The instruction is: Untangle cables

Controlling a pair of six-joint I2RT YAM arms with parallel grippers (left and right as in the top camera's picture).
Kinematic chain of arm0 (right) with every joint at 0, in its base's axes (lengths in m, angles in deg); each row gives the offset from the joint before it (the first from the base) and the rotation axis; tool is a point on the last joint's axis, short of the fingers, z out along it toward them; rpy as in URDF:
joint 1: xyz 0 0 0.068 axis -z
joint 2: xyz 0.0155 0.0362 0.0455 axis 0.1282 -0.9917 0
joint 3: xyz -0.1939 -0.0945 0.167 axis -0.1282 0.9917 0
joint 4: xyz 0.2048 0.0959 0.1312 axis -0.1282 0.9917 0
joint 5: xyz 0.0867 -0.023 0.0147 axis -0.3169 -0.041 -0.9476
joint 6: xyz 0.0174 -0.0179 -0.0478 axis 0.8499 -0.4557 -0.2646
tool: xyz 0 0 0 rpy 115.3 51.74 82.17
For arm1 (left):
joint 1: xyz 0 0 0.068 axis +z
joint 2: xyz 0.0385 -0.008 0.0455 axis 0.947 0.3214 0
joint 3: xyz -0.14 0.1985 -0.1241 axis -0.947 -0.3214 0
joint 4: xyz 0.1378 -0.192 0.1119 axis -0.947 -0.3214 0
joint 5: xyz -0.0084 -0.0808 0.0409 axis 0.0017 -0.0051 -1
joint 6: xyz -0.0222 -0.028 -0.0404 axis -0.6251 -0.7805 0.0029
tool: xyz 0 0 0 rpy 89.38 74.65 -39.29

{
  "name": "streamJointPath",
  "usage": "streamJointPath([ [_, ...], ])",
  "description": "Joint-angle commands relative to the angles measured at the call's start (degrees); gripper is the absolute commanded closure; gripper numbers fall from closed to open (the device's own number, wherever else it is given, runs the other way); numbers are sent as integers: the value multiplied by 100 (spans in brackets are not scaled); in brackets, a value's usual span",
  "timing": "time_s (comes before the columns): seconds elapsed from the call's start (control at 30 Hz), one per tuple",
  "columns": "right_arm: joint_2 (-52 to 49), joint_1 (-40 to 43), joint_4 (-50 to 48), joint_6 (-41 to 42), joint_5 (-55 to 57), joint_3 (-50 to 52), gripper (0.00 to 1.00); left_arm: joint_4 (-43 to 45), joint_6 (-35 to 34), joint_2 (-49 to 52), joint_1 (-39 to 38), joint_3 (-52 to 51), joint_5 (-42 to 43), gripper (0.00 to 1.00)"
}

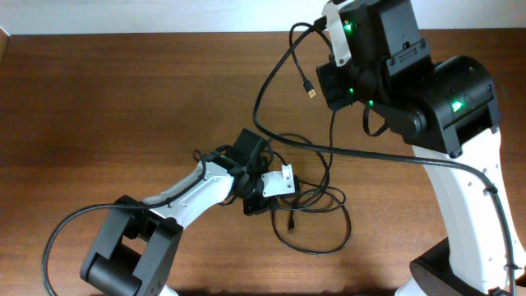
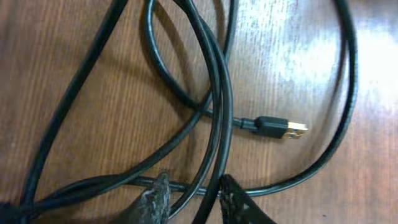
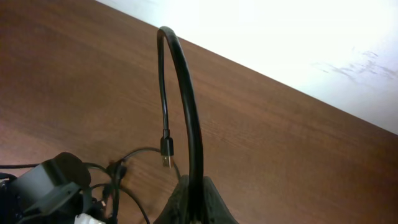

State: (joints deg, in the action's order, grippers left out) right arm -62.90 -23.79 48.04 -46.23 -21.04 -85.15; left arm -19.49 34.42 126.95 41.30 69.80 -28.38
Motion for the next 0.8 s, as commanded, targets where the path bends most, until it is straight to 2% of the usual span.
streamJointPath([
  [0.0, 151, 7, 13, 24, 92, -118, 96, 136, 33, 151, -15, -7, -343, 94],
  [0.03, 151, 7, 44, 24, 94, -118, 96, 155, 33, 203, -15, -7, -356, 100],
  [0.1, 151, 7, 48, 22, 98, -118, 96, 238, 28, 240, -15, -7, -535, 100],
  [0.13, 151, 7, 48, 22, 116, -118, 96, 260, 28, 240, -15, -7, -645, 91],
  [0.17, 151, 7, 48, 22, 190, -118, 96, 289, 28, 240, -15, -7, -835, 78],
  [0.23, 151, 11, 90, 22, 638, -118, 96, 367, 28, 240, -9, -7, -1244, 78],
  [0.3, 151, 133, 133, 341, 1788, -118, 96, 372, 28, 240, 0, -7, -1416, 80],
  [0.37, 151, 734, 431, 1126, 2411, -118, 96, 372, 22, 240, 50, -7, -2120, 89],
  [0.47, 151, 2221, 1060, 1978, 2507, -118, 96, 546, -260, 240, 588, -7, -2162, 94],
  [0.53, 151, 3099, 1224, 2033, 2225, -118, 96, 627, -382, 240, 916, -7, -2159, 94],
  [0.6, 151, 3611, 1266, 2052, 1923, -118, 96, 636, -382, 240, 1019, -7, -2162, 92],
  [0.67, 151, 3873, 1257, 1867, 892, -118, 96, 774, -658, 240, 1099, -7, -2138, 92],
  [0.73, 127, 3862, 1263, 1117, -522, -118, 57, 780, -664, 240, 1099, -7, -1869, 92],
  [0.77, 127, 3862, 1307, 374, -1762, -107, 20, 782, -664, 240, 1099, -7, -1784, 93],
])
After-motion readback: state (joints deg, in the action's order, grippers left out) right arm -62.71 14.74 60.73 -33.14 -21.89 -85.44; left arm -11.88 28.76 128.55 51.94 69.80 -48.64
